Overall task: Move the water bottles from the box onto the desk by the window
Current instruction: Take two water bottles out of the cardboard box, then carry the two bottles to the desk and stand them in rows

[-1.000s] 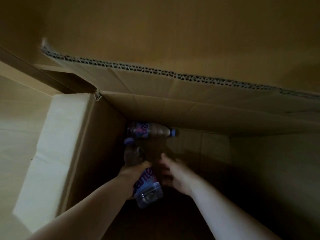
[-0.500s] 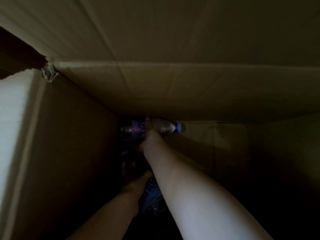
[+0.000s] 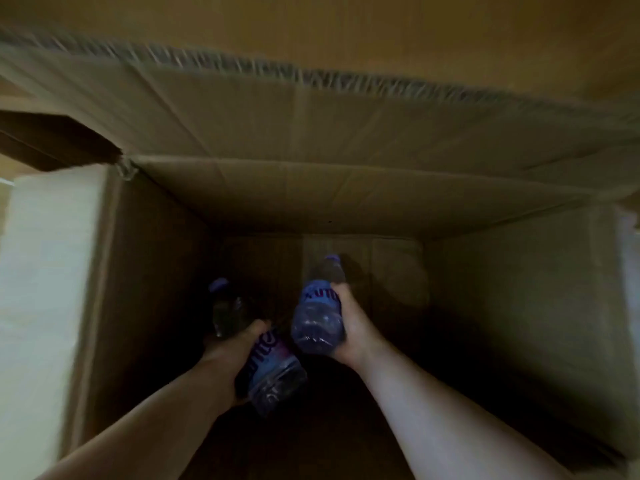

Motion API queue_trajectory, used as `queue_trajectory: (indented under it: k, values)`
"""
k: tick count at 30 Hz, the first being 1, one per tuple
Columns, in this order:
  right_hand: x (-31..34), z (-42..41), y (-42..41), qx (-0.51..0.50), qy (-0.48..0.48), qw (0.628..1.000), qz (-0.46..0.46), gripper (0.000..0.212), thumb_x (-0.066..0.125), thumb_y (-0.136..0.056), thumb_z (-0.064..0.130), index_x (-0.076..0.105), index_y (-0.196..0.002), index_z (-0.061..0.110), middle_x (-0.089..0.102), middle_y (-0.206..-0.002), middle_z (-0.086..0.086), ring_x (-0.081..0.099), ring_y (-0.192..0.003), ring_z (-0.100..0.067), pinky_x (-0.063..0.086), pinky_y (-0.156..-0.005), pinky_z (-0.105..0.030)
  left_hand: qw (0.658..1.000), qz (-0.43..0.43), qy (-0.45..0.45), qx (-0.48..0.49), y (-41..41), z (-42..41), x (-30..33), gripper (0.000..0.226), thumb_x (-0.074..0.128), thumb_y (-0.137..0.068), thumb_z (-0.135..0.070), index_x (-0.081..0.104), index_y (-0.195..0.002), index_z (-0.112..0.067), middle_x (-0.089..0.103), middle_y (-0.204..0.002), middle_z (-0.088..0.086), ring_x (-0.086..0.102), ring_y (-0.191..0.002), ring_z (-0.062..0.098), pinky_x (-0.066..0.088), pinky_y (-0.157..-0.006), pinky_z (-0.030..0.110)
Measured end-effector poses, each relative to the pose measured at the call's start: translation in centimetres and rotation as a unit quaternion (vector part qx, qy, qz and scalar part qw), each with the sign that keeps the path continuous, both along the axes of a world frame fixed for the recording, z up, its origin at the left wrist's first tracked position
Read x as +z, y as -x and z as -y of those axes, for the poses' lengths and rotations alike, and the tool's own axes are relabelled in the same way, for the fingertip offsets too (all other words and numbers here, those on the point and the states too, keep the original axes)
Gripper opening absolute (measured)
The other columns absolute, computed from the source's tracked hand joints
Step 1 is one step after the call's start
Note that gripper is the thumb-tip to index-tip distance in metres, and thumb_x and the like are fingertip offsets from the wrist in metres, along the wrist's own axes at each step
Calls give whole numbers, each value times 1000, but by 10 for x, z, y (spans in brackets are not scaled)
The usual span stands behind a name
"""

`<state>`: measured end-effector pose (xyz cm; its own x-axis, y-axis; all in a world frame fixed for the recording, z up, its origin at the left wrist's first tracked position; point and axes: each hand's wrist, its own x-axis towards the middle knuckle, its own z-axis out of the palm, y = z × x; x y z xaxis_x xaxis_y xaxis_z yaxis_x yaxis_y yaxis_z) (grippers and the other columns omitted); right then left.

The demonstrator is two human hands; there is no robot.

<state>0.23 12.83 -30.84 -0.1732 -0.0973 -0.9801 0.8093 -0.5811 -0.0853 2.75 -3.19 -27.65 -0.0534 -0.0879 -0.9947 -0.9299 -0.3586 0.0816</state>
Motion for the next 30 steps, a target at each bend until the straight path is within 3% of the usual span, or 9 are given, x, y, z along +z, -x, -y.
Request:
queue_trajectory:
  k: [4, 6, 9, 12, 14, 19, 23, 27, 30]
  values:
    - [72, -21, -16, 155, 26, 987, 11, 40, 60, -88, 40, 66, -102, 2, 72, -83, -16, 71, -72, -26, 55, -72, -35, 997, -69, -4, -25, -1, -3, 64, 43, 71, -83, -17, 50, -120, -15, 66, -101, 21, 65, -75, 34, 56, -57, 38]
    - [110, -27, -17, 256, 50, 965, 11, 37, 60, -87, 37, 64, -107, 5, 73, -91, -15, 71, -75, -25, 56, -70, -33, 994, -103, -7, -45, 0, 0, 101, 47, 71, -83, -16, 47, -123, -18, 65, -104, 22, 66, -79, 34, 56, -63, 41]
    - [161, -24, -14, 370, 108, 922, -43, 43, 69, -83, 37, 59, -118, 15, 69, -114, -13, 68, -100, -30, 54, -84, -43, 989, -140, -10, -53, -2, 10, 157, 46, 69, -84, -17, 44, -122, -22, 65, -102, 21, 67, -83, 36, 57, -70, 47]
    - [205, -1, -14, 409, 125, 897, -108, 65, 79, -77, 42, 54, -130, 13, 66, -123, -17, 62, -115, -37, 45, -101, -56, 981, -188, -16, -45, -8, 22, 217, 37, 65, -87, -12, 46, -118, -21, 65, -103, 18, 67, -82, 31, 57, -67, 40]
    - [237, 18, -17, 407, 98, 897, -140, 59, 78, -79, 36, 58, -125, 6, 65, -121, -22, 62, -115, -39, 43, -104, -56, 976, -212, -27, -30, -11, 34, 254, 36, 64, -87, -9, 49, -117, -21, 66, -105, 20, 69, -80, 30, 56, -62, 36]
    - [319, 70, -27, 398, 77, 900, -162, 63, 80, -74, 24, 53, -126, -2, 66, -114, -29, 65, -104, -43, 53, -90, -53, 969, -244, 24, -31, -26, 83, 349, 58, 74, -61, -18, 50, -114, -25, 69, -102, 21, 70, -79, 34, 57, -64, 39]
    - [401, 116, -28, 466, 61, 852, -231, 24, 74, -81, 12, 60, -100, 8, 75, -87, -14, 71, -83, -28, 57, -78, -41, 962, -250, 107, 11, -63, 124, 424, 65, 72, -54, -22, 47, -114, -20, 67, -98, 15, 69, -77, 29, 57, -68, 39]
    - [453, 169, -34, 521, 18, 808, -275, 49, 80, -77, 18, 50, -115, 9, 72, -100, -15, 72, -89, -28, 59, -76, -41, 951, -240, 181, 75, -109, 165, 467, 63, 78, -54, -19, 50, -109, -11, 67, -93, 15, 68, -73, 25, 54, -59, 32]
    - [475, 212, -44, 550, -7, 777, -306, 48, 78, -80, 18, 47, -117, 12, 69, -106, -14, 71, -86, -23, 59, -67, -34, 937, -237, 229, 121, -142, 198, 484, 36, 77, -66, -6, 53, -92, -12, 66, -81, 11, 65, -66, 21, 52, -59, 29]
